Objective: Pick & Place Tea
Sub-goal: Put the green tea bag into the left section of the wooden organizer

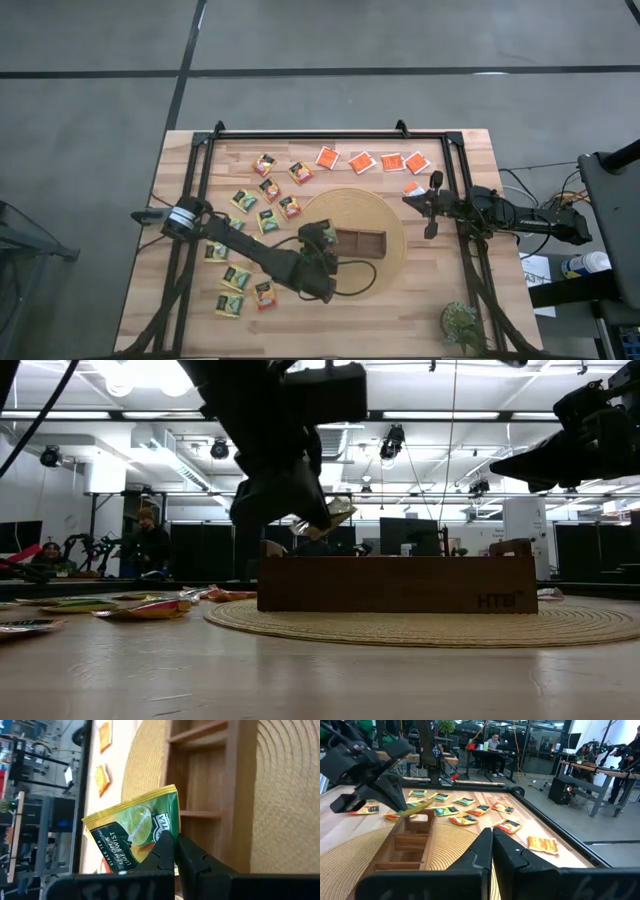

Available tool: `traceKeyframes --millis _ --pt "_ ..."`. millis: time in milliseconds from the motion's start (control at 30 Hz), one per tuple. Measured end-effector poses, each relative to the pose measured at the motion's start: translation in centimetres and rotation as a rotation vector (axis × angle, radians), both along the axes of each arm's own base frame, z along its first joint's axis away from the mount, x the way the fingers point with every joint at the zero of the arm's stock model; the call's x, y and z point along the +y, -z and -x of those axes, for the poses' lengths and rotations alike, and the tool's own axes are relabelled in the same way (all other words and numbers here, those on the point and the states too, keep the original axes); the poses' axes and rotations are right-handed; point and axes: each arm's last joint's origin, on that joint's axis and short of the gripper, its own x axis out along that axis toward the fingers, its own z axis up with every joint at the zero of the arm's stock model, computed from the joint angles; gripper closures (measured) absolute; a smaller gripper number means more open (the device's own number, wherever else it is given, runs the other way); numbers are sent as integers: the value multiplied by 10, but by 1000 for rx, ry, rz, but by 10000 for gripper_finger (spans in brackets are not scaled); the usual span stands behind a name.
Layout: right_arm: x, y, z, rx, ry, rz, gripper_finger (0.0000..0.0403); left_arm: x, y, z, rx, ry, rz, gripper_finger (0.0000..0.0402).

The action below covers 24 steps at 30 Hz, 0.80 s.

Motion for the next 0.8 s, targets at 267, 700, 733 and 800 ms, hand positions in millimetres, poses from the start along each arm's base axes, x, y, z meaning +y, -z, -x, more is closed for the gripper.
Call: traceKeyframes --millis 267,700,733,800 --pt "0 0 0 0 0 0 394 11 15 5 61 -11 3 401" --pt "0 0 0 0 0 0 394 15 17 4 63 -19 1 394" --pt "0 0 0 0 0 0 394 15 17 4 63 -19 1 391" --pt "0 0 0 0 0 0 394 15 17 4 63 -18 1 385"
